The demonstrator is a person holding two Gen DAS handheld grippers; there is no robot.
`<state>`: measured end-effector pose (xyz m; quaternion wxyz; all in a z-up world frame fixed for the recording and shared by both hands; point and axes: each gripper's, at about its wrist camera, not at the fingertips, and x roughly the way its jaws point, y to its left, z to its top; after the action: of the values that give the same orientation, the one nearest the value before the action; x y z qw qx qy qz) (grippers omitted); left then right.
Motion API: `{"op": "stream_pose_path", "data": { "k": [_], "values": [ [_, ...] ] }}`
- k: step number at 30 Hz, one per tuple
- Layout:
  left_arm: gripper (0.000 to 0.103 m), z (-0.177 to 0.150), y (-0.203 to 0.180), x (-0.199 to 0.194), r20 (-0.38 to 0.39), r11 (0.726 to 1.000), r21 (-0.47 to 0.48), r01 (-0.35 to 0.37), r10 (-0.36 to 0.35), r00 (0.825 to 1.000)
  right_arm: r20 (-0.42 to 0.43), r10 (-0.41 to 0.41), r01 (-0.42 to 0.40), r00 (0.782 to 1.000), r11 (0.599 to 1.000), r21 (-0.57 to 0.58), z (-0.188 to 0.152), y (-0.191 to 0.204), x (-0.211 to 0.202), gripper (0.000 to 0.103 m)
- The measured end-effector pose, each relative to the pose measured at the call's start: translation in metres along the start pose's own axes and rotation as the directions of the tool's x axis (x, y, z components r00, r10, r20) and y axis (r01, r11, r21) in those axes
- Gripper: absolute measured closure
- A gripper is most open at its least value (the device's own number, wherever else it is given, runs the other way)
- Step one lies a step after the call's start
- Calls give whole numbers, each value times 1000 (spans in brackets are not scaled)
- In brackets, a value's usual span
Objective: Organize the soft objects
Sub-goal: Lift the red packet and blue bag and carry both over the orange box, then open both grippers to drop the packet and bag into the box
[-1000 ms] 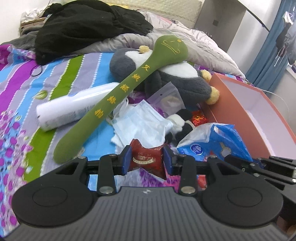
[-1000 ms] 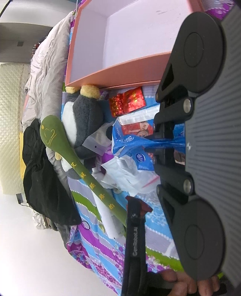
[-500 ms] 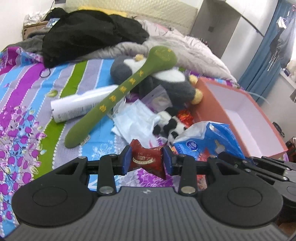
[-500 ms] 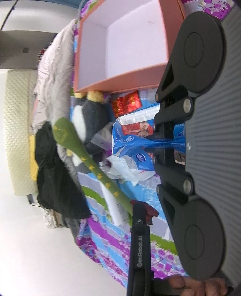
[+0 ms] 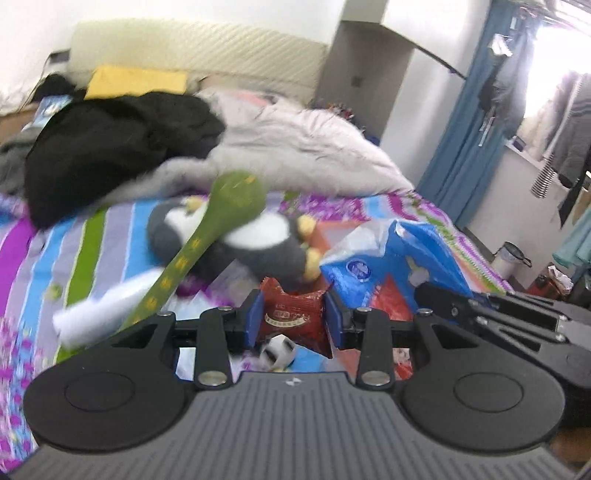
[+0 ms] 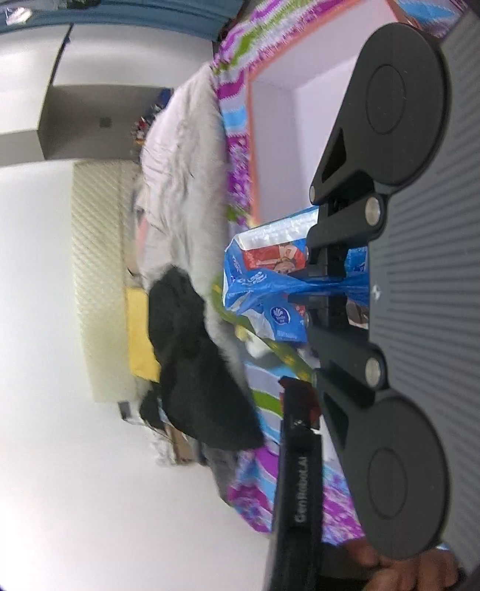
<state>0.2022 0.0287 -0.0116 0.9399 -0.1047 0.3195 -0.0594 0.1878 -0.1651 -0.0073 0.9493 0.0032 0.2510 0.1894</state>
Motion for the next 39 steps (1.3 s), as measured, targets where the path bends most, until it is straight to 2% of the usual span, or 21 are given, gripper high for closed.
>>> {"op": "stream_pose_path", "data": {
  "k": [3, 6, 9, 12, 15, 18, 25, 30, 35, 39],
  "values": [
    [61, 20, -18, 5, 10, 999, 16, 33, -33, 999, 17, -24, 24, 1000, 999, 29, 15, -19, 0, 95],
    [61, 42, -31, 14, 16, 999, -27, 45, -45, 999, 37, -95, 94, 995, 995, 38, 29, -38, -3, 95],
    [61, 62, -47, 27, 9, 995, -42, 91, -90, 996, 47, -163, 161, 985, 986, 44, 39, -60, -5, 95],
    [61, 78, -69, 46, -29, 991, -37, 130, -131, 991, 14, -225, 224, 974, 973, 51, 48, -82, -1, 95],
    [61, 84, -96, 71, -87, 987, -13, 158, -159, 984, -45, -308, 310, 950, 949, 52, 49, -105, 6, 95],
    [61, 82, -122, 102, -170, 982, -2, 190, -188, 967, -132, -298, 314, 945, 941, 125, 41, -137, 18, 95],
    [61, 62, -158, 171, -328, 972, -22, 234, -228, 917, -294, -325, 378, 899, 915, 143, 4, -185, 45, 94],
    [61, 45, -176, 209, -416, 971, 4, 237, -214, 884, -364, -318, 401, 875, 898, 180, -20, -206, 59, 94],
    [61, 32, -174, 230, -462, 980, -7, 199, -179, 868, -401, -299, 407, 866, 888, 216, -38, -218, 63, 93],
    [61, 27, -172, 236, -486, 981, -31, 193, -184, 855, -405, -300, 408, 864, 888, 212, -43, -220, 64, 92]
  ]
}}
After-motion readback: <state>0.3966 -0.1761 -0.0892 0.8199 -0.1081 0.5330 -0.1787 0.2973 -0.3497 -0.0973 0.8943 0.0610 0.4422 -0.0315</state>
